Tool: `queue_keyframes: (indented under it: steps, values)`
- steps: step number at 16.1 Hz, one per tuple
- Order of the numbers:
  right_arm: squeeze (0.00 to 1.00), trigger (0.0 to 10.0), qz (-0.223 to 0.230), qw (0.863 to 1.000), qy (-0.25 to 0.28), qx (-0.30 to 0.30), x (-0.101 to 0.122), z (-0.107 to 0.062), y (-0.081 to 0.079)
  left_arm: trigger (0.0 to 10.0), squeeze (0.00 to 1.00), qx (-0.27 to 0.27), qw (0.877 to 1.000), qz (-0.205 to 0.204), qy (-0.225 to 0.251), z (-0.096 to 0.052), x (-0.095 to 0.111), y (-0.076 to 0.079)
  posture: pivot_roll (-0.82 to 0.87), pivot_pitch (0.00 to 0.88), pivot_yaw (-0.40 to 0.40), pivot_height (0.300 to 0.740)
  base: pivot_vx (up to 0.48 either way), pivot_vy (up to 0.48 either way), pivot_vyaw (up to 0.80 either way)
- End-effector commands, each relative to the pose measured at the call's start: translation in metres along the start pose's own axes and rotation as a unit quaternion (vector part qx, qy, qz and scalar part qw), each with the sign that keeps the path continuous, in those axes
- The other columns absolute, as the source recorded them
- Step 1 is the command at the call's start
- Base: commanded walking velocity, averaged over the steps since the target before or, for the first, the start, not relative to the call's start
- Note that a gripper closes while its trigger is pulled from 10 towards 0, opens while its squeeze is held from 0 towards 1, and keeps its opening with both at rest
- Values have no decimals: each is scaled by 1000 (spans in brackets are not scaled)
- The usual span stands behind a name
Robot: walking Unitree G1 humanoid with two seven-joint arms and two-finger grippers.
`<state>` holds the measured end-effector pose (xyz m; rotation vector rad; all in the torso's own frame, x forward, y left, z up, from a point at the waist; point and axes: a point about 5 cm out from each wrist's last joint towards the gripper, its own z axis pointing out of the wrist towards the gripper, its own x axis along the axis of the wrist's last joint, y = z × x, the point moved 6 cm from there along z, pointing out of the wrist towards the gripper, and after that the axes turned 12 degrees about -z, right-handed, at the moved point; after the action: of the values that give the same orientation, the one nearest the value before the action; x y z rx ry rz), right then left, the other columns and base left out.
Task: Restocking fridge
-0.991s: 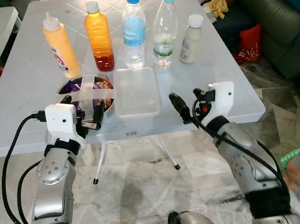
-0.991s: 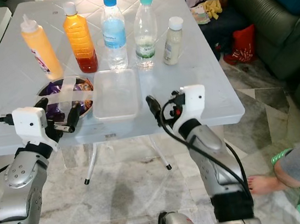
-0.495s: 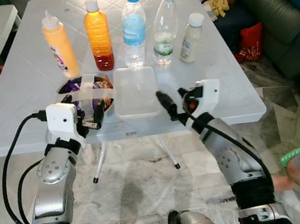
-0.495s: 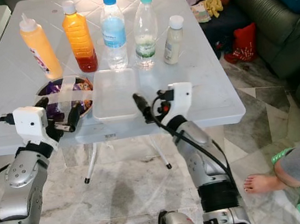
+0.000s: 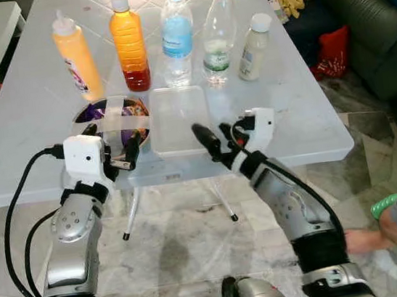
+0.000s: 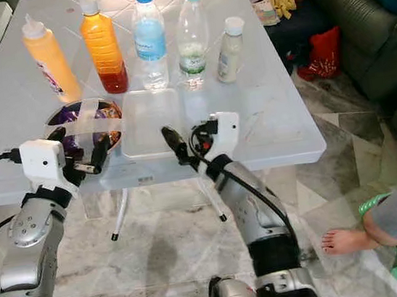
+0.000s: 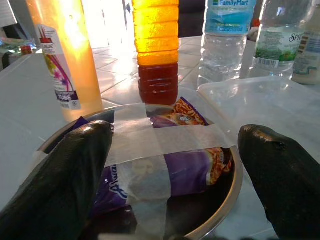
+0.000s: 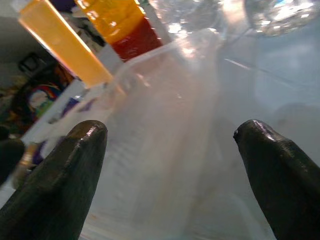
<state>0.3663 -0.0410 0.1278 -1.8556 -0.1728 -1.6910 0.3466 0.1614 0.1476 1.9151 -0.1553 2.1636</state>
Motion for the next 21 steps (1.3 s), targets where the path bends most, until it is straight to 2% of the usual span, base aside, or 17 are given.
queue_keyframes:
  steps: [1,2,5,9,13,21]
  values:
    - [0,2824,18,1000,-8,-2,-1,3,0,10000,0,1,1000,0,-1,0,-2,1,-8,152,-43,740,0,0,0]
    - [0,1294,20,1000,-20,4,-5,5,-3,10000,0,1,1000,1,-1,1,-2,1,-8,152,-43,740,0,0,0]
    - [0,0,29,999,-33,11,-10,5,-7,10000,0,1,1000,1,1,1,-1,1,-11,149,-47,740,0,0,0]
    - [0,0,62,997,-51,0,-17,5,-4,10000,0,-1,1000,0,2,2,-2,3,-13,147,-52,740,0,0,0]
    - [0,0,88,995,-50,-17,-16,3,6,10000,0,-1,1000,1,5,3,-1,4,-13,146,-53,740,0,0,0]
    - [0,0,99,993,-41,-38,-9,4,18,10000,0,-3,1000,2,6,5,0,5,-11,144,-49,740,0,0,0]
